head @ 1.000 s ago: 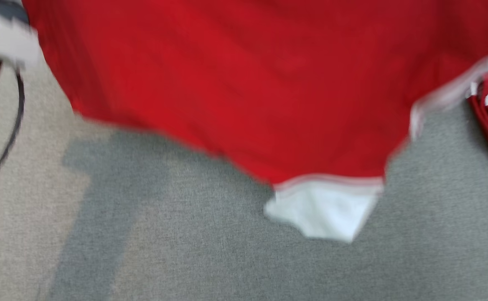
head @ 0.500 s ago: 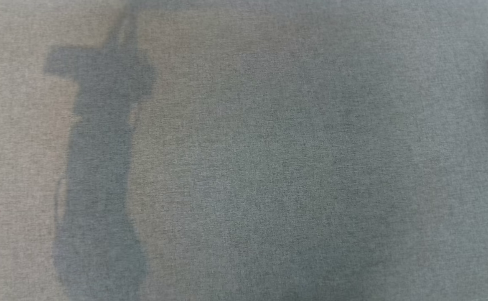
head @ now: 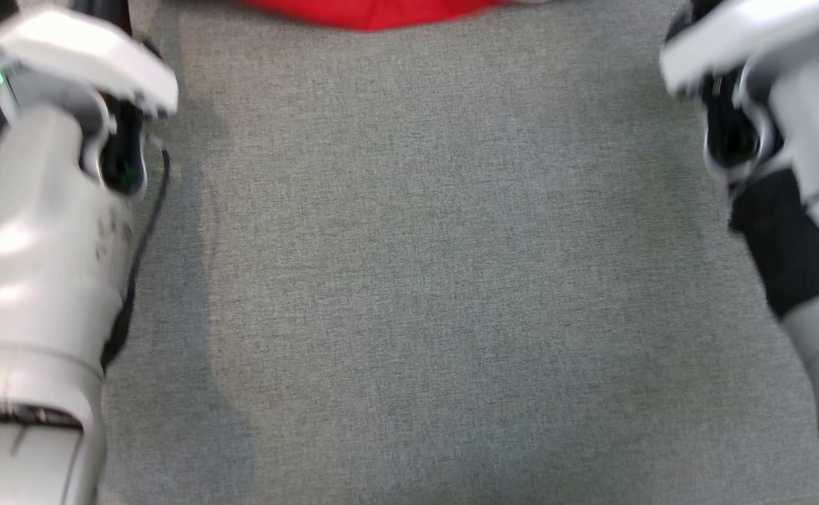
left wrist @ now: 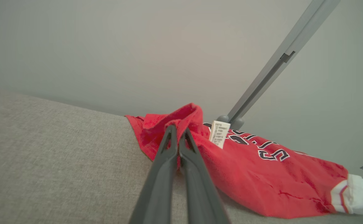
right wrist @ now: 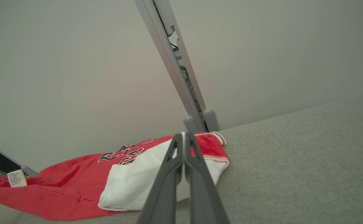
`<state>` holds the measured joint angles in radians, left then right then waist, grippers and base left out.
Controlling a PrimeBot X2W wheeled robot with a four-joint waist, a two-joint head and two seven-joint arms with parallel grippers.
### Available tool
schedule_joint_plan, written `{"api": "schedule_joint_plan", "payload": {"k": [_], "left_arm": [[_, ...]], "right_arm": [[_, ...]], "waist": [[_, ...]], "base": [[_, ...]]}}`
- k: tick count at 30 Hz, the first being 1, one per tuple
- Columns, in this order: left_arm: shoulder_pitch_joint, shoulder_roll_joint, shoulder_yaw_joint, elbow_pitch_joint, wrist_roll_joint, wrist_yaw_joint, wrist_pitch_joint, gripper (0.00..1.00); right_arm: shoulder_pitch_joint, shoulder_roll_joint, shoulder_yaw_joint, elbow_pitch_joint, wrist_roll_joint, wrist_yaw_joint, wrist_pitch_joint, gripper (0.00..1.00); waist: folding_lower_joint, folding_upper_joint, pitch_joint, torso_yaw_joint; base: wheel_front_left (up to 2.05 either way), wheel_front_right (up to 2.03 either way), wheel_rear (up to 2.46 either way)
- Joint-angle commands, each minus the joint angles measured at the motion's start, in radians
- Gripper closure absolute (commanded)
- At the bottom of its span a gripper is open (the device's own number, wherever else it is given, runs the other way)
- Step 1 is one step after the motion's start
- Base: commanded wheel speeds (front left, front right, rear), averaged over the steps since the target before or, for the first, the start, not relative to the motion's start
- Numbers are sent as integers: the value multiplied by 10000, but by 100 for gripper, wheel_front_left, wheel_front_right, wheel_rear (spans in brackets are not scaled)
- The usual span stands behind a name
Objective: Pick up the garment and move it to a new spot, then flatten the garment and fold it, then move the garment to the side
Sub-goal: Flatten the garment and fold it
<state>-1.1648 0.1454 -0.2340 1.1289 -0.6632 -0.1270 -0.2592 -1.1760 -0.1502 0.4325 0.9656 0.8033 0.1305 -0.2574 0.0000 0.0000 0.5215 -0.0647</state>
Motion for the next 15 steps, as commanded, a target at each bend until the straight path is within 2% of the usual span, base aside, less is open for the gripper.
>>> {"api": "schedule_joint_plan", "payload": {"k": [1, 7, 15], "left_arm": [[377, 75, 128, -385, -54, -39, -64, 100], [2435, 129, 813, -2021, 17, -37, -59, 100], [5405, 219, 1360, -4609, 762, -39, -63, 100]], "right_arm": [[525, -184, -59, -338, 279, 5, -93, 100], [3036, -625, -143, -2254, 402, 5, -78, 100], [6833, -952, -1157, -5720, -93, 5, -82, 100]], "waist": [[0, 0, -53, 37], [0, 0, -399, 22], [0, 0, -1337, -58]], "base": [[0, 0, 0], [0, 0, 0], [0, 0, 0]]}}
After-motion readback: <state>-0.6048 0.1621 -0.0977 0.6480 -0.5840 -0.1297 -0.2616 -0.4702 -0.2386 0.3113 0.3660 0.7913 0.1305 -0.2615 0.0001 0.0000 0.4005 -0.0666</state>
